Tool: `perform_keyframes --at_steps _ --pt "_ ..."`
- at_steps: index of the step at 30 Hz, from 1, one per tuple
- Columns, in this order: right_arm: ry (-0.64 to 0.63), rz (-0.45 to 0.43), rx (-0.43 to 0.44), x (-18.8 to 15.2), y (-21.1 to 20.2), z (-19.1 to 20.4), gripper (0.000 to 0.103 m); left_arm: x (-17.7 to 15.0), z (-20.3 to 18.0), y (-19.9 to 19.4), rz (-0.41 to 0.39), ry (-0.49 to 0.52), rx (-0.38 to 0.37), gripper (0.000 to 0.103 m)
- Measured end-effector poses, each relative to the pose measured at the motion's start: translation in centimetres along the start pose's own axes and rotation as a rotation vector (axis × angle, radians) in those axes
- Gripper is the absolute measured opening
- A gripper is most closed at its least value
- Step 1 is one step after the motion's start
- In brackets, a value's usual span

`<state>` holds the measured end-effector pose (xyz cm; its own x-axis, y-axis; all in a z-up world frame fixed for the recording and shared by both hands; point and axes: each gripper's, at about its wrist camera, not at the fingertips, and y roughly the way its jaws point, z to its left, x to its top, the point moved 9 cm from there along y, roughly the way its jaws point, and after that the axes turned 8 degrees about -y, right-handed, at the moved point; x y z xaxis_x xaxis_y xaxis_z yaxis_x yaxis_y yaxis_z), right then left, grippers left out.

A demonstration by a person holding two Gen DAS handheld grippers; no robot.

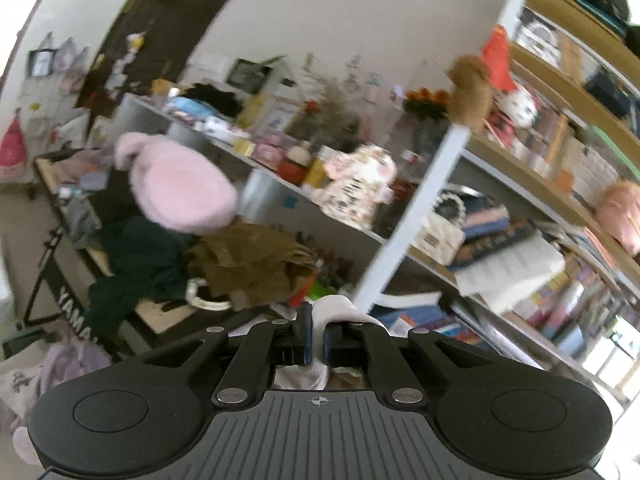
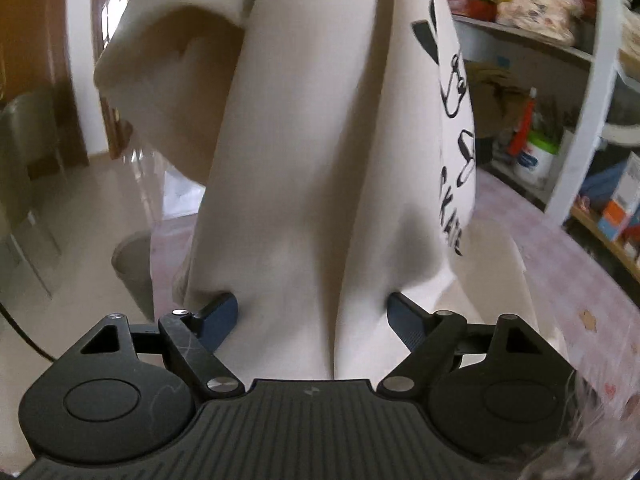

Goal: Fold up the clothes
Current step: 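Lift the T-shirt high with both grippers, shaking it out to hang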

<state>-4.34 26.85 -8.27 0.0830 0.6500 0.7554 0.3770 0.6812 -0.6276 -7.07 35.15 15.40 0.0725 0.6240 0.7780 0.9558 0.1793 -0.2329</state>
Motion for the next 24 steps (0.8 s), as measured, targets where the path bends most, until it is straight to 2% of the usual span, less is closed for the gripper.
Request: perform_keyframes --at_steps 3,7,9,12,13,14,15,16,18,19,22,24 --pt "-0.086 -0.042 -0.063 0.5 -1.9 1.1 0.083 0.3 0.7 -0.2 -0.002 0.011 0.026 0.005" --pt "-0.129 -0.076 0.073 -0.3 -3.8 4.5 0.084 -0.3 0.1 0.1 0.009 0.035 0.020 0.005" --pt "-0.151 -0.058 0.077 -0.4 -2.7 5.0 0.084 -0.5 -0.2 0.2 0.016 0.034 0.010 0.005" --pt "-0.153 -0.007 -0.033 -0.5 0.6 4.3 0.082 -0.7 -0.5 0.3 0.022 0.037 0.005 0.005" --pt "-0.154 0.008 -0.067 -0.6 1.6 4.0 0.073 -0.5 -0.2 0.2 0.015 0.040 0.020 0.005" --pt "-0.154 0.014 -0.081 -0.9 1.8 3.8 0.037 -0.2 0.5 0.1 0.000 0.038 0.042 0.005" --pt "-0.153 0.035 -0.069 -1.3 2.1 3.4 0.017 0.1 1.2 0.0 -0.015 0.036 0.063 0.005" --pt "-0.126 0.048 -0.032 -1.5 2.1 2.9 0.009 0.6 2.6 0.2 -0.033 0.025 0.111 0.005" --pt "-0.069 0.065 0.060 -1.7 1.3 2.3 0.007 1.4 5.2 0.6 -0.068 0.023 0.210 0.005" --pt "-0.027 0.063 0.127 -1.7 0.1 2.3 0.007 1.8 6.1 0.9 -0.091 0.053 0.271 0.004" --pt "0.074 -0.047 0.345 -0.3 -4.6 2.5 0.007 3.1 3.6 2.8 -0.175 0.168 0.300 0.004" --pt "0.090 -0.164 0.430 1.0 -9.0 1.9 0.007 3.0 -1.5 5.0 -0.204 0.240 0.192 0.004"
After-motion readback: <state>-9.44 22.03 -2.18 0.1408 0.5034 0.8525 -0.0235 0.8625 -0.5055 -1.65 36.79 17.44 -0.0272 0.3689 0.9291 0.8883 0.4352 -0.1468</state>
